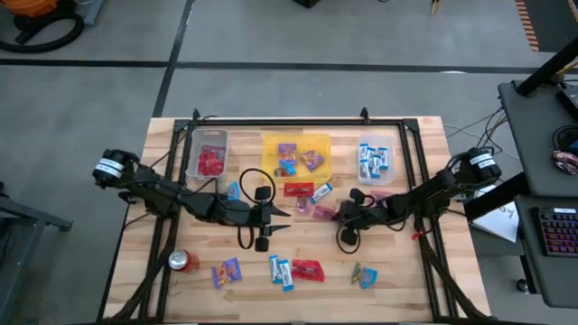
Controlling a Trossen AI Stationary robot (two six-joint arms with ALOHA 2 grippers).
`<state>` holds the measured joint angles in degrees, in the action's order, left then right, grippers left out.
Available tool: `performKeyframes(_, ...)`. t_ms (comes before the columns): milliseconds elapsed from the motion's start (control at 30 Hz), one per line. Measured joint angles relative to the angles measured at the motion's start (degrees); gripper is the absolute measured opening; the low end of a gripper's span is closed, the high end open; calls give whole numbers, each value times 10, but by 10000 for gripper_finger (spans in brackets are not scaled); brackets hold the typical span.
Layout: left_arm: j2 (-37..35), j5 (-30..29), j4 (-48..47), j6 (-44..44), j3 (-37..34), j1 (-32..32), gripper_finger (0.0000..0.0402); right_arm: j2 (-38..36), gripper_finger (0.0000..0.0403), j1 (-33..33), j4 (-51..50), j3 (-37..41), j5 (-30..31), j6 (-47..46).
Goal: Sort candy
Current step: Put the red gummy into the gray bin
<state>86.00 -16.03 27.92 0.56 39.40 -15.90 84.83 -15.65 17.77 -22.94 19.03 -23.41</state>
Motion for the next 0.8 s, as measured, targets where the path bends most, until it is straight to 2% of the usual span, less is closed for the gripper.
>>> performKeyframes(267, -1, -2, 40, 19, -1, 3, 123, -64, 19, -2, 11, 2, -2, 23)
performKeyframes(400, -1, 0, 65, 20, -1, 8, 123, -88, 18, -5, 53, 2, 7, 53)
performKeyframes(600, -1, 0, 73, 19, -1, 15, 124, -104, 18, -21, 130, 1, 52, 142)
performKeyframes(800, -1, 0, 77, -17, -2, 35, 124, -95, 18, -32, 252, 1, 90, 255)
